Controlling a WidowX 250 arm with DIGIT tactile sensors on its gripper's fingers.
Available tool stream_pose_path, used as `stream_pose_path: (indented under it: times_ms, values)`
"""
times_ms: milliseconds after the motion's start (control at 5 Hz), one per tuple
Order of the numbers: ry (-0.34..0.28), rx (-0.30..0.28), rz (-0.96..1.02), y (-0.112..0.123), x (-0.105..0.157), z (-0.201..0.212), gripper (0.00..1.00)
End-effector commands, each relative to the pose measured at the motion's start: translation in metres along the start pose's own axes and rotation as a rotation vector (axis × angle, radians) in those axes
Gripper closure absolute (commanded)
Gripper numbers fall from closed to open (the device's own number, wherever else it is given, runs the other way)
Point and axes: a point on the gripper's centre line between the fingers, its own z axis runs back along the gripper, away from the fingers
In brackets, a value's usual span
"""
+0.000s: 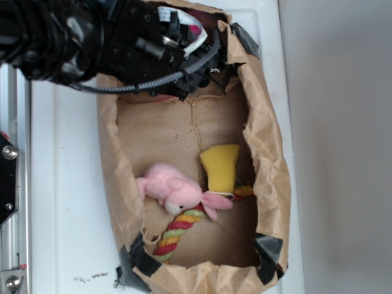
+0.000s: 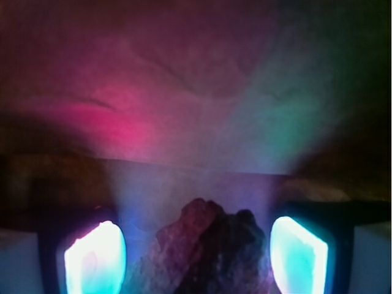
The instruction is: Grab the rock.
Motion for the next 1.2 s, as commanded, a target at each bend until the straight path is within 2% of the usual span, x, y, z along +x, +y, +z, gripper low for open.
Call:
stream_pose_path:
  times_ms: [0,200,400,600,800,1000]
  values:
    - [0.020,0.033,-0.004,0.033,0.003,-0.008,1.00]
    - [0.034,0.013,-0.015,0.032,0.007,-0.004,1.00]
    - [0.066,-0.041,-0.084,0.031,0.012,0.004,1.00]
    - [0.129,-0.271,-0.237,0.029,0.024,0.042,1.00]
    - [0.193,-0.427,-0.430,0.025,0.018,0.090,1.00]
    - [0.223,-0.489,-0.637,0.008,0.007,0.120,1.00]
